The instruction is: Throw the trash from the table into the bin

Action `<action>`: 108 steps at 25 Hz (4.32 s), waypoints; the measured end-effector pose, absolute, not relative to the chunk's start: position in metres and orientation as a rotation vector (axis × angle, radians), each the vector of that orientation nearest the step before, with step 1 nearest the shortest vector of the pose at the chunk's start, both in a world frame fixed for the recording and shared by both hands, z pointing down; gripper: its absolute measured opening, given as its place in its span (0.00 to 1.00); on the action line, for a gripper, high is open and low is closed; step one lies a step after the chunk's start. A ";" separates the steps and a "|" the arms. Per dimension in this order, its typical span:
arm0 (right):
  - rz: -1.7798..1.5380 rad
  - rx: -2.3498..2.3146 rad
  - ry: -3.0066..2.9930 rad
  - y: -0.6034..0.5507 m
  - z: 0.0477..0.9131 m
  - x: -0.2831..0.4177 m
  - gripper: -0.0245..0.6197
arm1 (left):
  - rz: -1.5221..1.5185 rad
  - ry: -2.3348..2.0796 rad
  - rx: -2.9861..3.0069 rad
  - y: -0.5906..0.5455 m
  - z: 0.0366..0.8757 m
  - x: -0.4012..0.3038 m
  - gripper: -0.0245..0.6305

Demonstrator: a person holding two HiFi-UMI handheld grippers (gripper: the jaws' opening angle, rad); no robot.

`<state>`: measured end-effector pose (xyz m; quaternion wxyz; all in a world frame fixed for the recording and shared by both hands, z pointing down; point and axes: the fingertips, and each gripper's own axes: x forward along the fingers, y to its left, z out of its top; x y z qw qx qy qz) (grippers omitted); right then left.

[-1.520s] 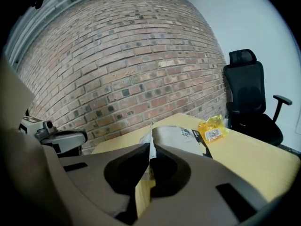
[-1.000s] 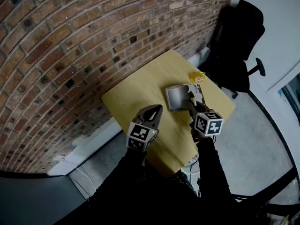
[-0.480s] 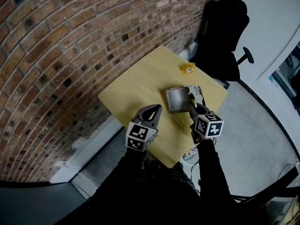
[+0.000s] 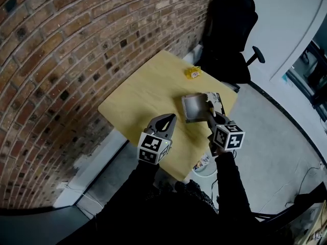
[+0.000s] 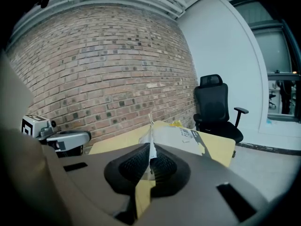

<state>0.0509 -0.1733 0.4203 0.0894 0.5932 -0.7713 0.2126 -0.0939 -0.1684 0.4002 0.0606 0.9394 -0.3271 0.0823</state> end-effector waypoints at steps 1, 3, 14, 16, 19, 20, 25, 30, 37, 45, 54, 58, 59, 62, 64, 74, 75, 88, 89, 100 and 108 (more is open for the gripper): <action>0.631 1.773 -2.289 -0.172 0.419 0.055 0.06 | 0.246 -0.979 2.846 -0.168 0.400 -0.089 0.04; 0.630 1.786 -2.277 -0.167 0.419 0.064 0.06 | 0.236 -0.962 2.856 -0.168 0.397 -0.080 0.04; 0.631 1.873 -2.237 -0.125 0.411 0.132 0.06 | 0.211 -0.908 2.876 -0.140 0.389 -0.014 0.04; 0.637 1.885 -2.233 -0.115 0.412 0.144 0.06 | 0.216 -0.896 2.881 -0.131 0.389 -0.002 0.04; 0.649 1.901 -2.226 -0.100 0.414 0.159 0.06 | 0.227 -0.879 2.887 -0.117 0.390 0.014 0.04; 0.654 1.905 -2.223 -0.095 0.415 0.163 0.06 | 0.232 -0.874 2.887 -0.112 0.391 0.018 0.04; 0.681 1.916 -2.217 -0.070 0.421 0.184 0.06 | 0.252 -0.852 2.888 -0.088 0.396 0.040 0.05; 0.700 1.913 -2.211 -0.045 0.429 0.203 0.06 | 0.269 -0.839 2.887 -0.062 0.398 0.059 0.04; 0.727 1.912 -2.209 -0.015 0.440 0.221 0.06 | 0.299 -0.837 2.864 -0.032 0.412 0.077 0.04; 0.745 1.904 -2.202 0.005 0.451 0.238 0.06 | 0.324 -0.777 2.875 -0.008 0.423 0.105 0.04; 0.803 1.865 -2.176 0.021 0.484 0.245 0.06 | 0.374 -0.683 2.878 0.012 0.450 0.127 0.04; 0.830 1.853 -2.150 0.026 0.506 0.250 0.06 | 0.378 -0.653 2.863 0.016 0.467 0.133 0.04; 0.842 1.854 -2.153 0.027 0.512 0.249 0.06 | 0.376 -0.637 2.866 0.018 0.471 0.135 0.04; 0.863 1.839 -2.168 0.031 0.528 0.246 0.06 | 0.362 -0.597 2.860 0.023 0.482 0.140 0.05; 0.873 1.829 -2.159 0.034 0.543 0.246 0.06 | 0.364 -0.582 2.850 0.025 0.494 0.143 0.04; 0.983 1.866 -2.119 0.048 0.628 0.246 0.06 | 0.445 -0.480 2.840 0.041 0.573 0.169 0.04; 0.982 1.862 -2.119 0.048 0.635 0.245 0.06 | 0.443 -0.480 2.836 0.040 0.580 0.170 0.04; 1.158 1.847 -2.042 0.060 0.762 0.223 0.06 | 0.544 -0.502 2.760 0.024 0.700 0.156 0.05; 1.172 1.850 -2.034 0.060 0.771 0.222 0.06 | 0.546 -0.502 2.758 0.023 0.706 0.154 0.05; 1.254 1.829 -1.967 0.058 0.850 0.211 0.06 | 0.561 -0.474 2.735 0.023 0.760 0.153 0.05; 1.284 1.828 -1.952 0.059 0.873 0.206 0.06 | 0.540 -0.500 2.709 0.018 0.779 0.149 0.04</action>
